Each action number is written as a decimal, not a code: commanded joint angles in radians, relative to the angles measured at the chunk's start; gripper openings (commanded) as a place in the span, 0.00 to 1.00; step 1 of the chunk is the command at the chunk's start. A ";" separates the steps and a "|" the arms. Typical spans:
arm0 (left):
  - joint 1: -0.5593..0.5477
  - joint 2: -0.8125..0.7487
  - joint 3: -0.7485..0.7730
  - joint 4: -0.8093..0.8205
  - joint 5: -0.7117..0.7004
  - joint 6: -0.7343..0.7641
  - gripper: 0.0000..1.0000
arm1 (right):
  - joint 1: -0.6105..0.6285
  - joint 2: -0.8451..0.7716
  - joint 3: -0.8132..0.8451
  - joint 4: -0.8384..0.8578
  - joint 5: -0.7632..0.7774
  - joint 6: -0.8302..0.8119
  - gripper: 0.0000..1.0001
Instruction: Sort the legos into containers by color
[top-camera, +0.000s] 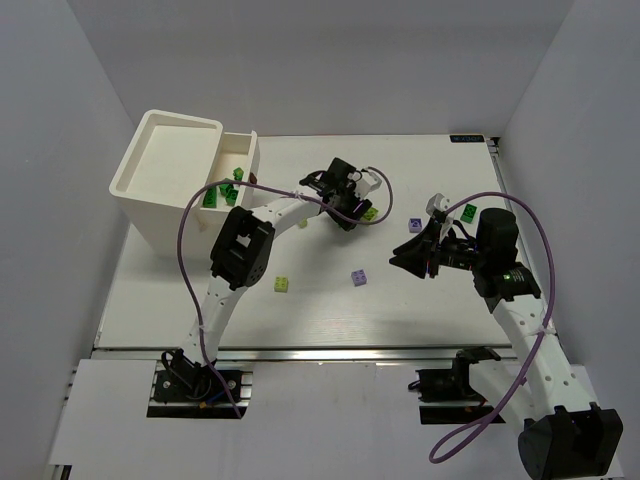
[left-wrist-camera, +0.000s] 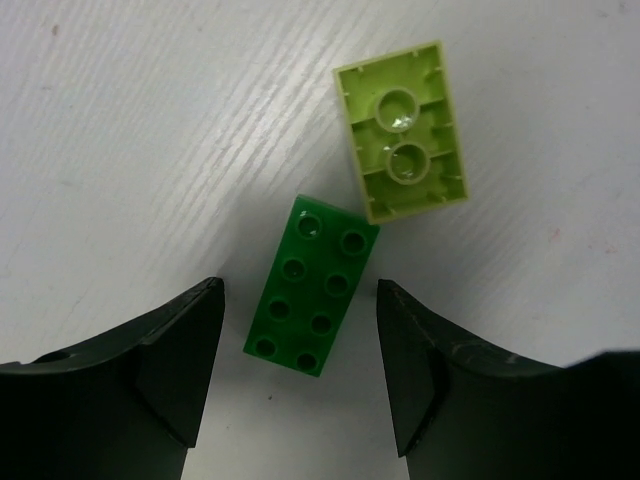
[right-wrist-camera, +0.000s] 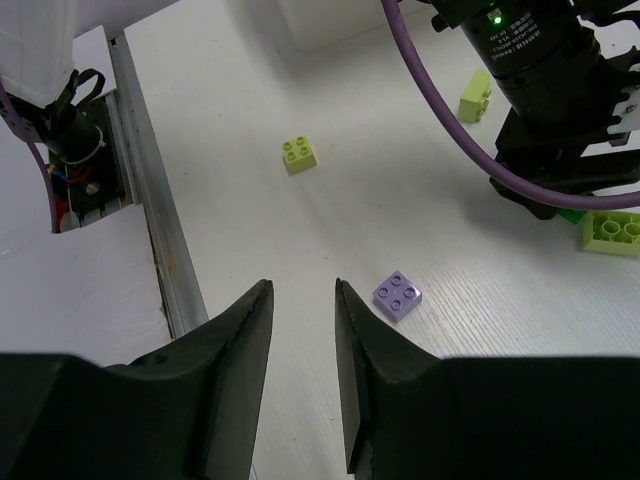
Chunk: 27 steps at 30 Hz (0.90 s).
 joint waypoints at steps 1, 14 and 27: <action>-0.005 -0.004 0.033 0.009 0.002 0.010 0.72 | -0.001 -0.017 0.011 0.021 -0.018 0.005 0.37; -0.005 0.012 0.015 -0.020 0.032 -0.007 0.37 | -0.002 -0.025 0.008 0.023 -0.012 0.004 0.37; -0.005 -0.252 -0.120 0.069 -0.034 -0.126 0.12 | -0.004 -0.023 -0.001 0.030 0.008 -0.006 0.36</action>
